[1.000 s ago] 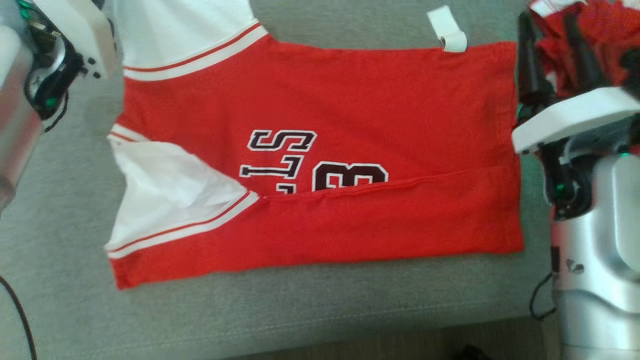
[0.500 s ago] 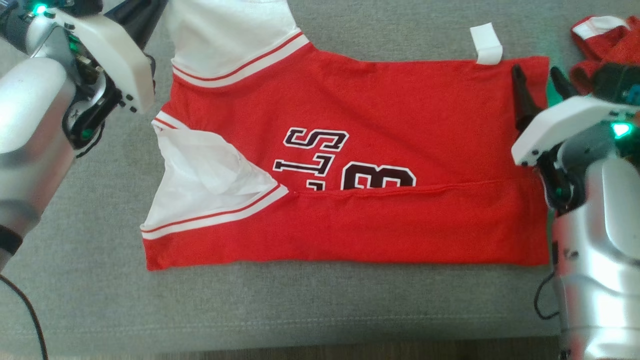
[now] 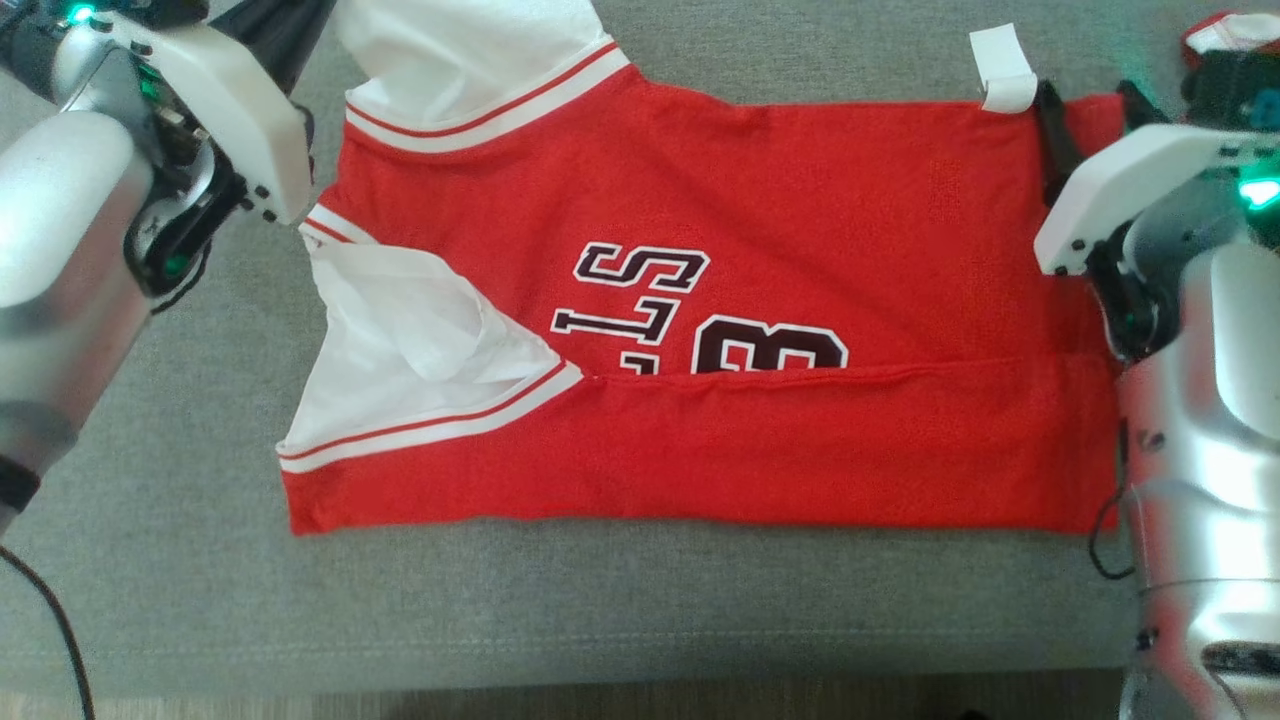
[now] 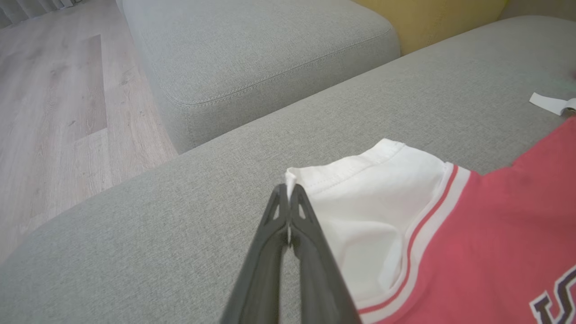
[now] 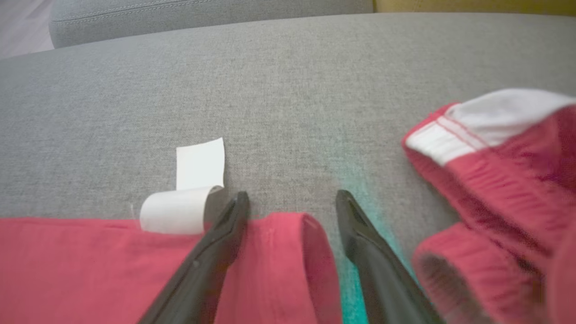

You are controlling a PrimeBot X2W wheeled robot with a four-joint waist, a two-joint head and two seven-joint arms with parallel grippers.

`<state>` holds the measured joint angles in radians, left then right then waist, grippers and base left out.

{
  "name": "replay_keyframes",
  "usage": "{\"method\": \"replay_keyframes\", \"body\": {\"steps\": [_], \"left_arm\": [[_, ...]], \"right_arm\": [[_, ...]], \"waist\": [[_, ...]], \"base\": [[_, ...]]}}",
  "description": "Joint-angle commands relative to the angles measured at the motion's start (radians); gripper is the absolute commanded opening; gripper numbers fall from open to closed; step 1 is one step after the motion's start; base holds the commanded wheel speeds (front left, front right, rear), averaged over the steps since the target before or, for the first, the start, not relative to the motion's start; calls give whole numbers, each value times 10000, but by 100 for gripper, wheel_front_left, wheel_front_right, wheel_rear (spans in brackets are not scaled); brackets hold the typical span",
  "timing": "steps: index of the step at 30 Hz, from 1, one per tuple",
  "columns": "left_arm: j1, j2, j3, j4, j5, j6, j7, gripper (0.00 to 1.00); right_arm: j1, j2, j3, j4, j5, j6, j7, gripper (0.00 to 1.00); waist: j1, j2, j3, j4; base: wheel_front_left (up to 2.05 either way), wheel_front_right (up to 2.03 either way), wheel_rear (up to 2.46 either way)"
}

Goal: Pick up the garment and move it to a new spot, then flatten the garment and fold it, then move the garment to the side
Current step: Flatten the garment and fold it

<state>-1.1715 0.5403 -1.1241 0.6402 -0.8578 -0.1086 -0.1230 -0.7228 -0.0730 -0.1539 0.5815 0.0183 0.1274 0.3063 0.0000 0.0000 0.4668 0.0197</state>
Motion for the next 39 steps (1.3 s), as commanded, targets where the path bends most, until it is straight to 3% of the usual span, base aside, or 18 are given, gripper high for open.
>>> {"method": "replay_keyframes", "body": {"steps": [1, 2, 9, 25, 32, 39], "left_arm": [[-514, 506, 359, -166, -84, 79, 42, 0], [-525, 511, 364, -148, -94, 82, 48, 0], [-655, 552, 513, 116, -161, 244, -112, 0], [-1962, 126, 1048, 1409, 256, 598, -1171, 0], [-2308, -338, 1908, 1898, 390, 767, -1379, 0], [-1357, -430, 2722, 1208, 1161, 605, -1385, 0]], "right_arm": [[-101, 28, 260, -110, -35, 33, 113, 27], [-162, -24, 335, -64, -48, 33, 77, 0], [-790, -45, 85, -41, 146, 33, -855, 0], [-2846, -232, 272, 485, 160, 33, -1717, 0], [-3795, -234, 163, 1184, -51, 33, -2678, 0], [-3343, -453, 400, 1733, 84, 33, -3280, 0]], "waist": [[0, 0, 17, 3], [0, 0, 34, 3], [0, 0, 107, -45], [0, 0, 556, -151], [0, 0, 733, -118], [0, 0, 359, 66]], "base": [[0, 0, 0], [0, 0, 0], [0, 0, 0], [0, 0, 0], [0, 0, 0], [0, 0, 0]]}}
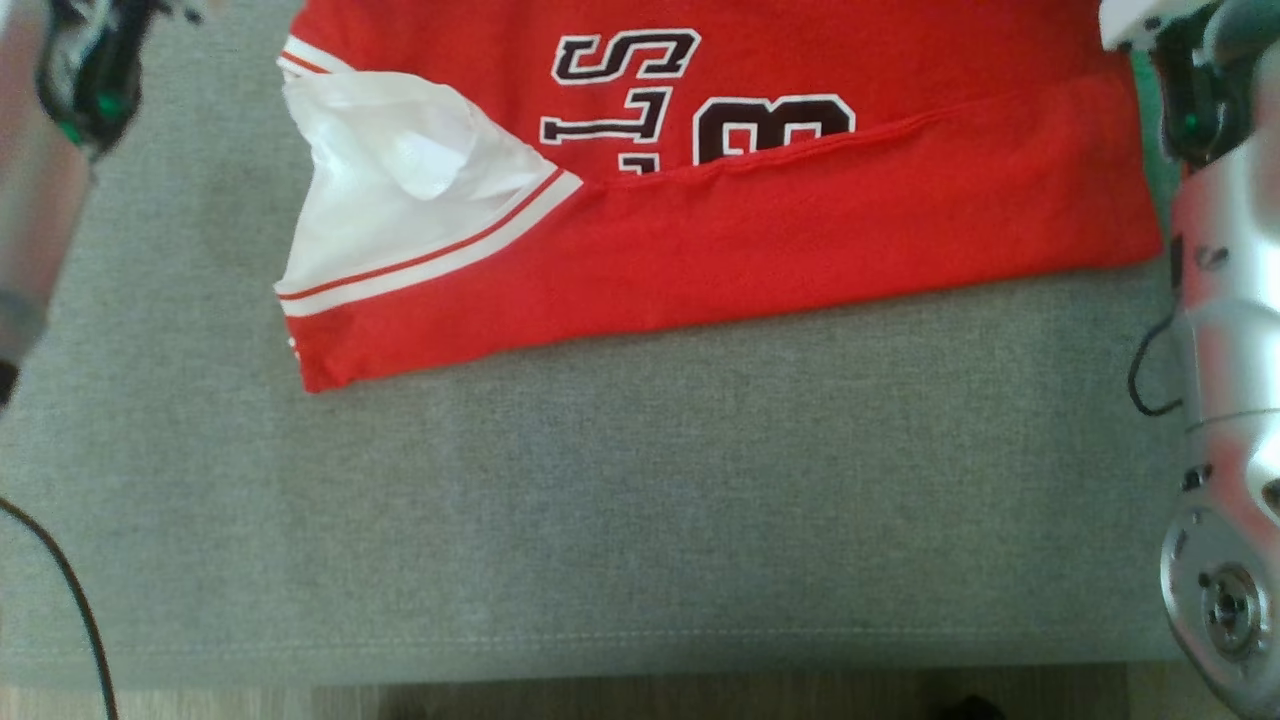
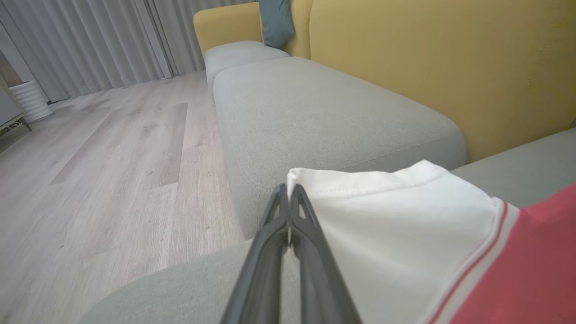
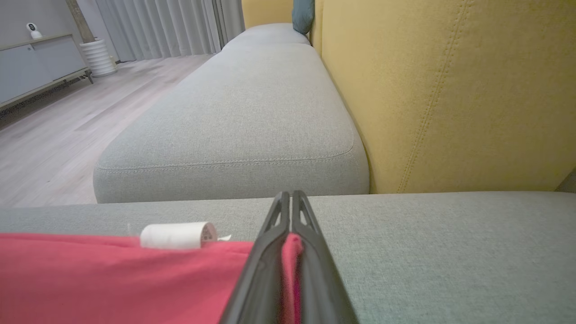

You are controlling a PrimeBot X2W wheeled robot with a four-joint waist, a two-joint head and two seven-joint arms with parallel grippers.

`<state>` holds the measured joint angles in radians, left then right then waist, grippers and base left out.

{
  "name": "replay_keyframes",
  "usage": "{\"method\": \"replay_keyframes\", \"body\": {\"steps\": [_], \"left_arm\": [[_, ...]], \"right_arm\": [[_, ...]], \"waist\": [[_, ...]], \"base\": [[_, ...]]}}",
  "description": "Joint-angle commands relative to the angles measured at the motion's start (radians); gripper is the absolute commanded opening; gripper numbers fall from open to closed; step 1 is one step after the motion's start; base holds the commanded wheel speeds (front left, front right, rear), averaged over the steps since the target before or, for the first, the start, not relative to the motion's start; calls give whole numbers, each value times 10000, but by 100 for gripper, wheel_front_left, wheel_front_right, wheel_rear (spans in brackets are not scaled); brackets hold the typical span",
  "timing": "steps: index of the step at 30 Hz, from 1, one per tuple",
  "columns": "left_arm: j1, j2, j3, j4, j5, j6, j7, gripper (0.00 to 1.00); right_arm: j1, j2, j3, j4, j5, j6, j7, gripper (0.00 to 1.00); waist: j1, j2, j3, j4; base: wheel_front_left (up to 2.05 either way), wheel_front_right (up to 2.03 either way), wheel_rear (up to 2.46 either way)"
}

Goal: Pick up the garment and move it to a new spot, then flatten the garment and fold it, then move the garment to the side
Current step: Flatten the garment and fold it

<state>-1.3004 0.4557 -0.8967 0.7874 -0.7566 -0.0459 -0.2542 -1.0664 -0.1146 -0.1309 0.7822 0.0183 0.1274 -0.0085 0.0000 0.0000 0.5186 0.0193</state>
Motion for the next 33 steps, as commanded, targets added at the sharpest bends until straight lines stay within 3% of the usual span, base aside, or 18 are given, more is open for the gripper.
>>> {"method": "replay_keyframes", "body": {"steps": [1, 16, 33], "left_arm": [[108, 423, 523, -381, 258, -74, -74, 0], [2805, 848, 730, -1767, 866, -461, -75, 0], [5649, 1949, -170, -4251, 590, 10, 955, 0]], "right_arm": [[202, -81, 201, -238, 149, 33, -185, 0], [2488, -935, 1111, -717, 1574, 33, 309, 0], [4893, -1994, 2361, -1483, 2805, 33, 2183, 0]], "waist": [[0, 0, -245, 100], [0, 0, -1819, 523], [0, 0, -2674, 735]], "base": [[0, 0, 0], [0, 0, 0], [0, 0, 0]]}}
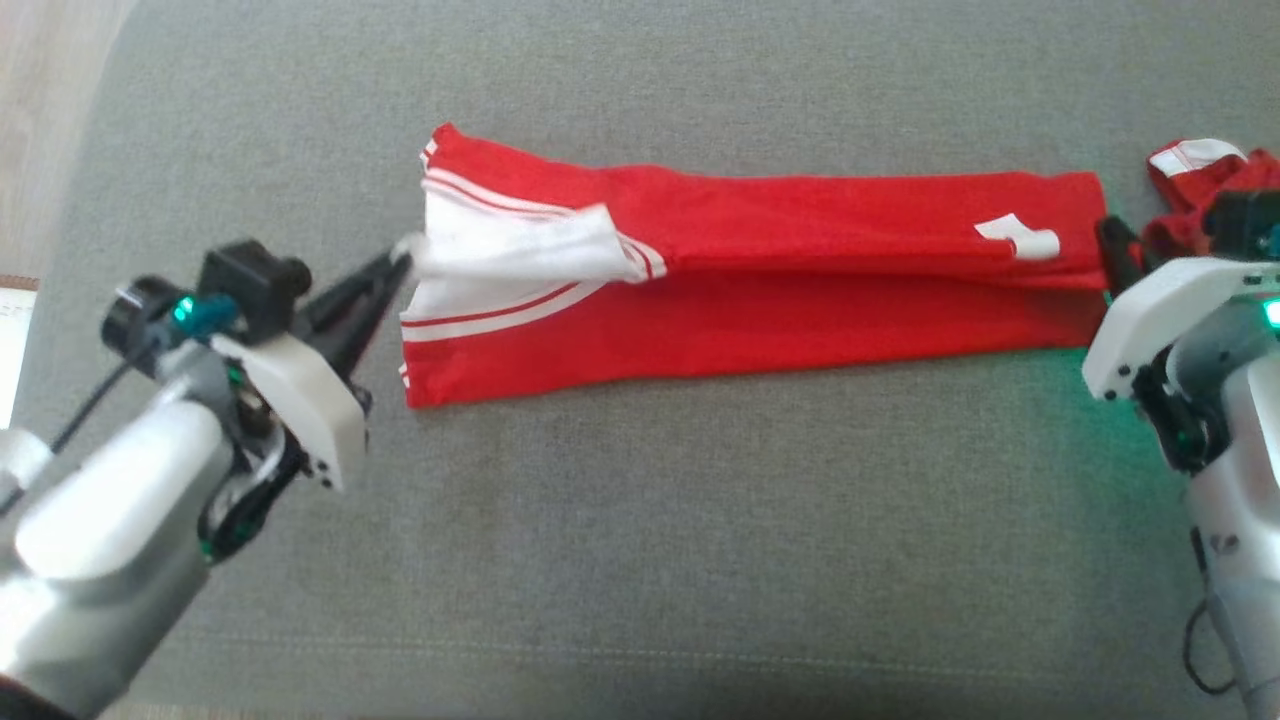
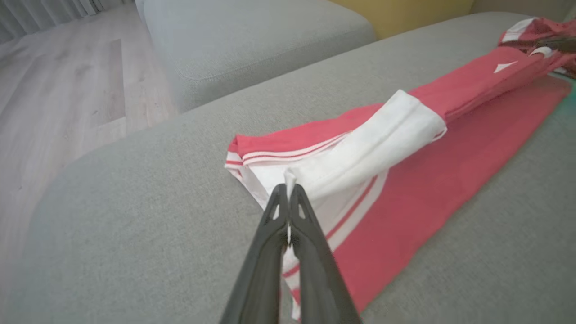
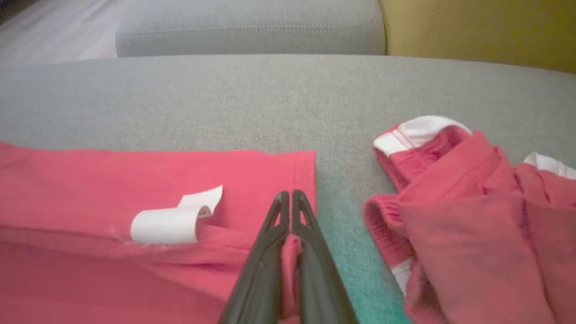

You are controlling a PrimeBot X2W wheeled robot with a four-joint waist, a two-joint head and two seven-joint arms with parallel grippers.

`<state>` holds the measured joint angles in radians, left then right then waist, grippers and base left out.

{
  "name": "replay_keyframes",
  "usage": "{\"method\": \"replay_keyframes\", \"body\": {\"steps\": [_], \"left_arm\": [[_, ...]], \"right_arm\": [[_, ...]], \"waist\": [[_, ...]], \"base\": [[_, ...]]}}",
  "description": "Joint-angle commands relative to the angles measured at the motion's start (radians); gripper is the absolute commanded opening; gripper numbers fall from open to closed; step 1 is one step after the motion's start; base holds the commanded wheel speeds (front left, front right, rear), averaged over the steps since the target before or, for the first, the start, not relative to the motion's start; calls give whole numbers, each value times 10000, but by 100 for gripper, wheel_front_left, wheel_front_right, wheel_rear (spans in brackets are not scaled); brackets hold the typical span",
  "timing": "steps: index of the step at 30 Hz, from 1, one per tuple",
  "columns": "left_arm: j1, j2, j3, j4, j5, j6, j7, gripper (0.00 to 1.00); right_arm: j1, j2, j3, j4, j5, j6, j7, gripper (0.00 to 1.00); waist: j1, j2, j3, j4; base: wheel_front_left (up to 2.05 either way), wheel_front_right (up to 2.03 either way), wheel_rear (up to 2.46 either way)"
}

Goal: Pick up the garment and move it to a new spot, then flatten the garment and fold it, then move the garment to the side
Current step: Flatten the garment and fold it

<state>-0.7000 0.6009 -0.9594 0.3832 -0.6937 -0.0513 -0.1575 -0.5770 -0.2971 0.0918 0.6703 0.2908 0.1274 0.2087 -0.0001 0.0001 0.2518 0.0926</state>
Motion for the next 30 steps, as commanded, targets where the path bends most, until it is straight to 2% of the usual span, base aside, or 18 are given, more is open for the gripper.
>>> {"method": "replay_keyframes", "body": {"steps": [1, 8, 9, 10, 11, 12, 17, 22, 26, 30], "left_arm": [[-250, 527, 396, -321, -44, 82, 59, 0], [176, 569, 79, -604, -94, 183, 449, 0], [211, 561, 17, -581, -75, 191, 513, 0], [251, 554, -49, -547, -58, 199, 586, 3], [284, 540, -95, -527, -39, 212, 609, 49], [316, 518, -111, -504, -31, 248, 594, 100], [444, 420, -83, -396, -111, 372, 453, 100], [440, 219, 415, -177, -334, 954, -112, 100], [526, -125, 1264, -79, -763, 1604, -758, 100], [833, -742, 2952, -425, -1219, 2321, -1026, 100]], "right_arm": [[75, -213, 184, -379, 115, 33, 126, 0], [471, -423, 530, -564, 323, 33, 899, 0], [508, -456, 568, -610, 297, 33, 945, 62], [540, -462, 585, -644, 288, 33, 1012, 100], [564, -458, 577, -687, 295, 33, 1053, 100], [587, -449, 562, -726, 316, 33, 1105, 100], [714, -578, 608, -927, 134, 33, 1279, 100], [774, -459, 78, -1266, 29, 33, 593, 100], [818, 27, -297, -1760, 128, 33, -409, 100], [1000, 557, -597, -2427, 152, 33, -1559, 100]], "waist": [[1, -1, -21, 2], [1, -1, -27, -67], [1, -1, -35, -89], [1, -1, -48, -116], [1, -1, -59, -146], [1, -1, -77, -179], [1, -1, -200, -295], [1, -1, -456, -398], [1, -1, -655, -483], [1, -1, -814, -524]], "base": [[0, 0, 0], [0, 0, 0], [0, 0, 0], [0, 0, 0], [0, 0, 0], [0, 0, 0], [0, 0, 0], [0, 0, 0], [0, 0, 0], [0, 0, 0]]}}
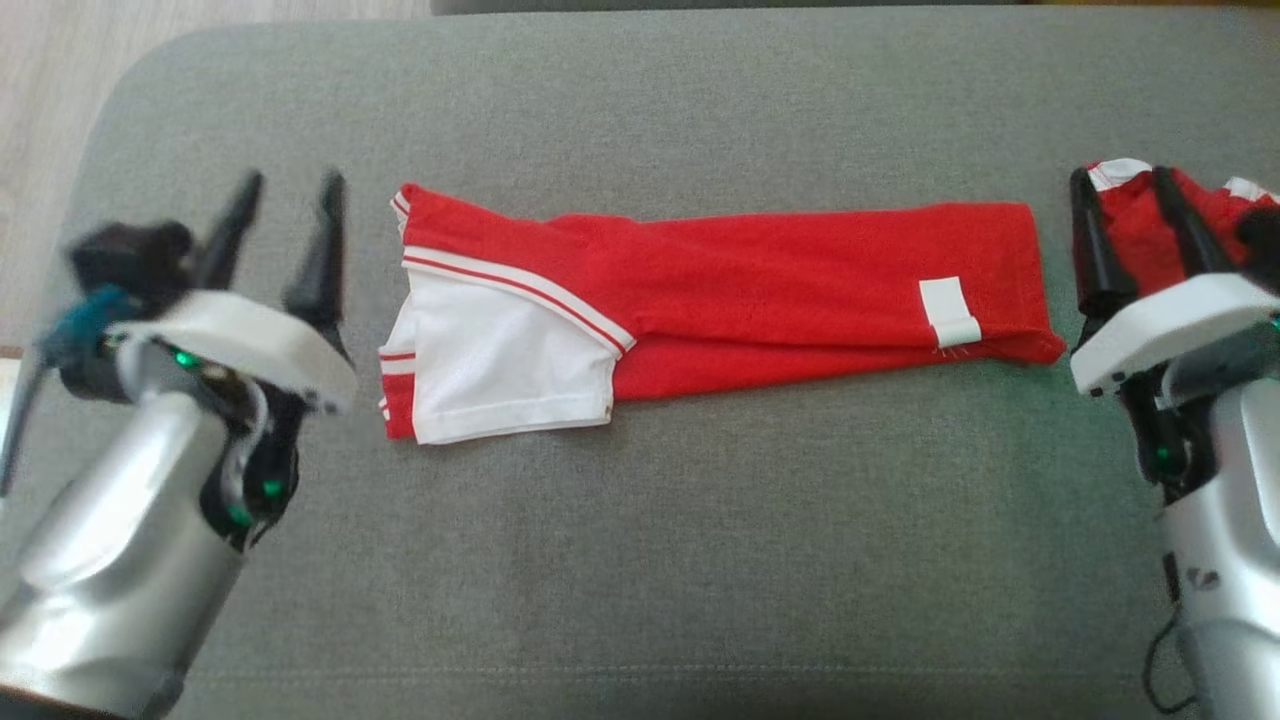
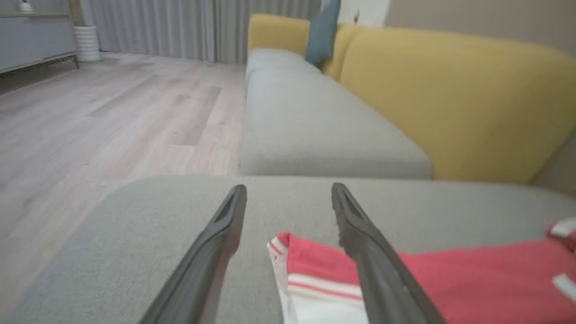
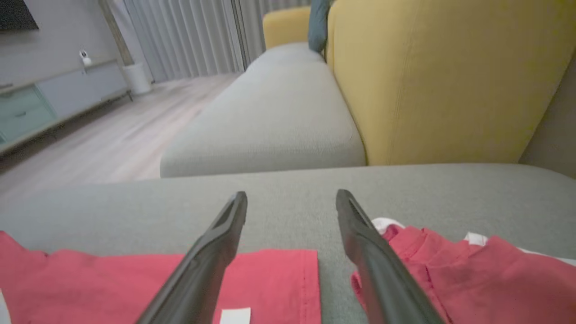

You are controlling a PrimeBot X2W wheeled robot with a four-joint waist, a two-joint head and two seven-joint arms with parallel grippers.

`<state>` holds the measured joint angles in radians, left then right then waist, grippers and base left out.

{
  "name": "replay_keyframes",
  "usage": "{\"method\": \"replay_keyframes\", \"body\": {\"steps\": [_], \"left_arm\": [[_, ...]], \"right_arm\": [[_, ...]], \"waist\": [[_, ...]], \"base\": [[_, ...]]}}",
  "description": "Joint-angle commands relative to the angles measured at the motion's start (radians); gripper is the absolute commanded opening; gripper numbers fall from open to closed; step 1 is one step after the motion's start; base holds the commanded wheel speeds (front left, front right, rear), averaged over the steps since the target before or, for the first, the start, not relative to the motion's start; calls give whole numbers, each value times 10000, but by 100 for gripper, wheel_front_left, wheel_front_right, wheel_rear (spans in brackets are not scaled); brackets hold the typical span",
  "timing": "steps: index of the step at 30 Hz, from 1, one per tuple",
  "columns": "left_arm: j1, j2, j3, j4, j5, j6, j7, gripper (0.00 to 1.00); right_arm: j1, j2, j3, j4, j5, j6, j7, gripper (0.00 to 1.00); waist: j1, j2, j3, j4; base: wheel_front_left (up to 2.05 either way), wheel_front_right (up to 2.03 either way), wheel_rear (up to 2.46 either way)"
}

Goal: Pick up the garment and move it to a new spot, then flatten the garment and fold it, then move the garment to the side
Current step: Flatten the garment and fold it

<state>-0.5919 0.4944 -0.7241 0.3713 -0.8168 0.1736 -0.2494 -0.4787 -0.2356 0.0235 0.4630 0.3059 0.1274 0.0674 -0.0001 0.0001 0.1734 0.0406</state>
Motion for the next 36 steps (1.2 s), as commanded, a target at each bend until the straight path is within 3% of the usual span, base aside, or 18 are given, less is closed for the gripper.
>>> {"method": "replay_keyframes", "body": {"steps": [1, 5, 8, 11, 20, 23, 36], "left_arm": [[-117, 107, 1255, -636, 96, 190, -114, 100], [943, -958, 3949, -1973, 898, 200, -120, 100], [1829, -1756, 5385, -2667, 1833, -180, -121, 100], [2640, -2467, 6169, -2850, 2677, -690, -122, 100], [3491, -3569, 7077, -2525, 4322, -2075, -123, 100], [3346, -3808, 7142, -2324, 4734, -2452, -123, 100], [2882, -4220, 7322, -1897, 5136, -2958, -123, 100]], "right_arm": [[92, 65, 26, -530, -58, 33, -443, 100], [534, 647, -185, -1123, -394, 33, -1375, 100], [928, 1049, -329, -1289, -713, 33, -1862, 100], [1292, 1363, -376, -1237, -1030, 33, -2164, 100], [1405, 1761, -579, -1185, -1536, 33, -2353, 100], [1100, 1822, -1266, -880, -1702, 33, -1885, 100], [-261, 1851, -2933, 1572, -861, 33, -397, 100]], "waist": [[1, -1, -52, 1], [1, -1, -110, 3], [1, -1, -136, 13], [1, -1, -155, 26], [1, -1, 98, 175], [1, -1, 385, 310], [1, -1, 1169, 780]], "base": [[0, 0, 0], [0, 0, 0], [0, 0, 0], [0, 0, 0], [0, 0, 0], [0, 0, 0], [0, 0, 0]]}}
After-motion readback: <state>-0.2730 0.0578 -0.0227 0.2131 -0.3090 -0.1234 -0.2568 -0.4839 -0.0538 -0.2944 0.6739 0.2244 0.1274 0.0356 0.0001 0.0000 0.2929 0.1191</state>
